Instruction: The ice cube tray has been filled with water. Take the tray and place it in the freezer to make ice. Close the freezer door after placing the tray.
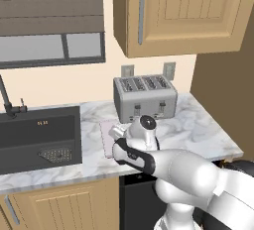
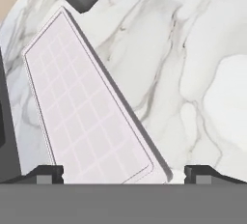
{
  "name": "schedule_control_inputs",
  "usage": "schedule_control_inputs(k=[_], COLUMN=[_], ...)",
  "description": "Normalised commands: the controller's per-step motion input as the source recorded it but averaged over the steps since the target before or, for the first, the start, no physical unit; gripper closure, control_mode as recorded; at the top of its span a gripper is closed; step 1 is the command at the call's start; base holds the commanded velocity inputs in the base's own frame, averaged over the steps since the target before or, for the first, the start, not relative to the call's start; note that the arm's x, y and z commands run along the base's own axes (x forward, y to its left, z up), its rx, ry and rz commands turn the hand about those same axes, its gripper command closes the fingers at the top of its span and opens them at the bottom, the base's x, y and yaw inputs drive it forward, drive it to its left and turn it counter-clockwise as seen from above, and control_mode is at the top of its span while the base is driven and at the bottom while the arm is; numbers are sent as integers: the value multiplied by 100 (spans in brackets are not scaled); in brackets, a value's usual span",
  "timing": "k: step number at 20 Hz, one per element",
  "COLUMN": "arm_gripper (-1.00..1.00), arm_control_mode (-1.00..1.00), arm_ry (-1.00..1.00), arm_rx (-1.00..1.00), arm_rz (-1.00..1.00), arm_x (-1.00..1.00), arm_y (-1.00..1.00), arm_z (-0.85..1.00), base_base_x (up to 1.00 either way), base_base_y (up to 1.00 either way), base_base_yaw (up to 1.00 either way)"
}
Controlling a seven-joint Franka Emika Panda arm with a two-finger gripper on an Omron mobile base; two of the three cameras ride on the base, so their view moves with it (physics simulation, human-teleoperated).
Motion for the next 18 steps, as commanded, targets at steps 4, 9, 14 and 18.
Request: schedule_control_inputs(k=[4, 9, 14, 18], arm_gripper=[-100, -100, -100, -100], arm_control_mode=[-100, -100, -100, -100], arm_ry=[3, 0, 0, 0], arm_rx=[0, 0, 0, 0], arm_rz=[-5, 0, 0, 0], arm_x=[0, 0, 0, 0], arm_y=[1, -2, -5, -5], arm_z=[-31, -34, -35, -37], base_base_x=[0, 0, 0, 0], base_base_y=[0, 0, 0, 0], base_base_yaw=[0, 0, 0, 0])
